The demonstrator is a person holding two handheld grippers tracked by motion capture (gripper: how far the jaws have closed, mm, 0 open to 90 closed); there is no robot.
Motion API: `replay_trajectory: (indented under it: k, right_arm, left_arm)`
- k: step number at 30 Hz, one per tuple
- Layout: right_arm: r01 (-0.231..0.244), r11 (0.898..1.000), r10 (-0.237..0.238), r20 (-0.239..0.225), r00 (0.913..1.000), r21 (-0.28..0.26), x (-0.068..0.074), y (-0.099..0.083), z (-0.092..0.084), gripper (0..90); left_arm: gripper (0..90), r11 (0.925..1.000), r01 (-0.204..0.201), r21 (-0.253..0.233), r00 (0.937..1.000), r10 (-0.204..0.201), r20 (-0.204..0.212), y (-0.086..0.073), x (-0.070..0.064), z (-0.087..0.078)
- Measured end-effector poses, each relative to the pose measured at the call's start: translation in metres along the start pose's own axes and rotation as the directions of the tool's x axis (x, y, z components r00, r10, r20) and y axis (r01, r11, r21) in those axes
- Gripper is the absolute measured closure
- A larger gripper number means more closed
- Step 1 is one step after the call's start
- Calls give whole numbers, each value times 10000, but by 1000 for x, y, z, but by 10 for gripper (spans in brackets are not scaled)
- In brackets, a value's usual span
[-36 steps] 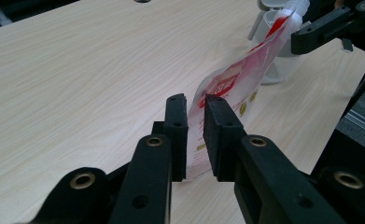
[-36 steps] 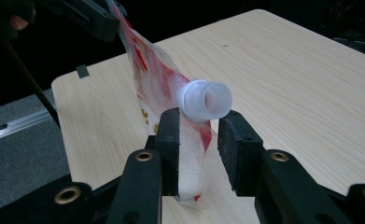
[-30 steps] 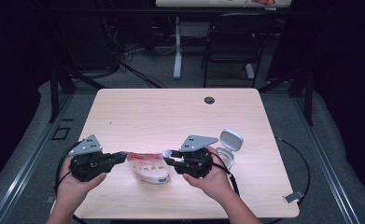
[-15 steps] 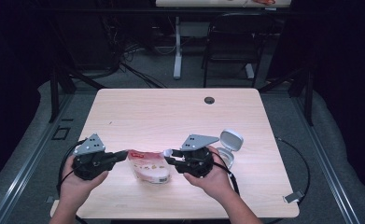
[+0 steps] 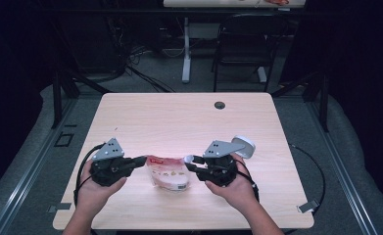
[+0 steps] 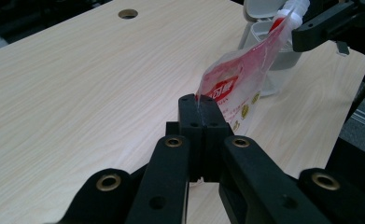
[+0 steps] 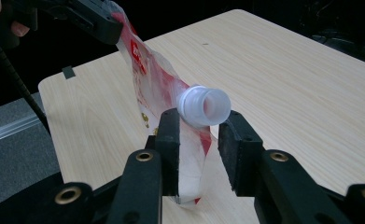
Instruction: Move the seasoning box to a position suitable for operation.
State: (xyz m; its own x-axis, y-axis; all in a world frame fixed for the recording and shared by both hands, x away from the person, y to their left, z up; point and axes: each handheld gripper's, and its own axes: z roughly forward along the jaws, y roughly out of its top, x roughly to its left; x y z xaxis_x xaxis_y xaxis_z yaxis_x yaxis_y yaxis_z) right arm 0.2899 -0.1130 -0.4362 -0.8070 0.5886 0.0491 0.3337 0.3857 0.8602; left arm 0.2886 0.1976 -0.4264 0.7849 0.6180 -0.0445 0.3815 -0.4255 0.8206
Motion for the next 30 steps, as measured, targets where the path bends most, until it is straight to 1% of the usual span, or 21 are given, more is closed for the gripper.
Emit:
replay_trajectory:
  k: [3,7,11,14,15,17,18,19,21,22,23,25,27,28,29,30]
  right_arm:
    - [-101,9999,101,50,9999,4,-3,-3,-4,693]
    - [-83,9999,82,105,9999,110,-5,-5,-7,689]
    - [-81,9999,80,88,9999,111,-6,-7,-8,690]
    - [37,9998,-40,128,9999,183,-5,-7,-10,689]
    - [146,9996,-150,170,9997,235,-5,-7,-12,688]
    - [327,9989,-334,223,9992,342,-3,-7,-17,683]
    - [451,9981,-462,259,9986,428,-2,-7,-18,681]
    - [451,9981,-462,259,9986,428,-2,-7,-18,681]
    - [500,9983,-509,269,9983,312,-1,-5,-26,686]
    - [500,9983,-509,269,9983,312,-1,-5,-26,686]
    - [431,9989,-435,194,9989,172,-2,-3,-31,687]
    - [392,9992,-393,151,9991,79,-1,-1,-34,687]
    - [443,9990,-442,150,9989,-11,-1,3,-39,687]
    - [486,9988,-485,188,9986,-58,-1,7,-42,687]
    - [486,9988,-485,188,9986,-58,-1,7,-42,687]
    - [493,9987,-491,137,9987,-109,-1,11,-44,688]
  left_arm:
    - [900,10000,-24,-16,9999,24,120,1,-3,7]
    - [900,9999,-130,1,9997,130,219,2,-6,9]
    - [900,9999,-109,-53,9994,111,319,2,-6,9]
    - [894,9999,-130,-67,9990,132,438,2,-6,8]
    - [887,9999,-130,-67,9990,132,438,2,-6,8]
    - [870,9999,-93,-139,9983,101,569,2,-7,7]
    - [861,9999,-97,-138,9986,104,515,2,-7,6]
    - [850,9999,-97,-138,9986,104,515,2,-7,6]
    - [845,9999,-60,-128,9992,65,406,2,-6,6]
    - [837,9999,-60,-128,9992,65,406,2,-6,6]
    - [823,9999,-25,-150,9991,32,413,2,-5,6]
    - [817,9998,48,-175,9990,-41,442,2,-5,5]
    - [795,9996,99,-256,9988,-87,485,2,-5,3]
    - [769,9996,126,-261,9986,-113,515,2,-4,2]
    - [769,9996,143,-245,9986,-130,521,2,-4,2]
    - [745,9995,195,-238,9983,-181,555,3,-4,0]
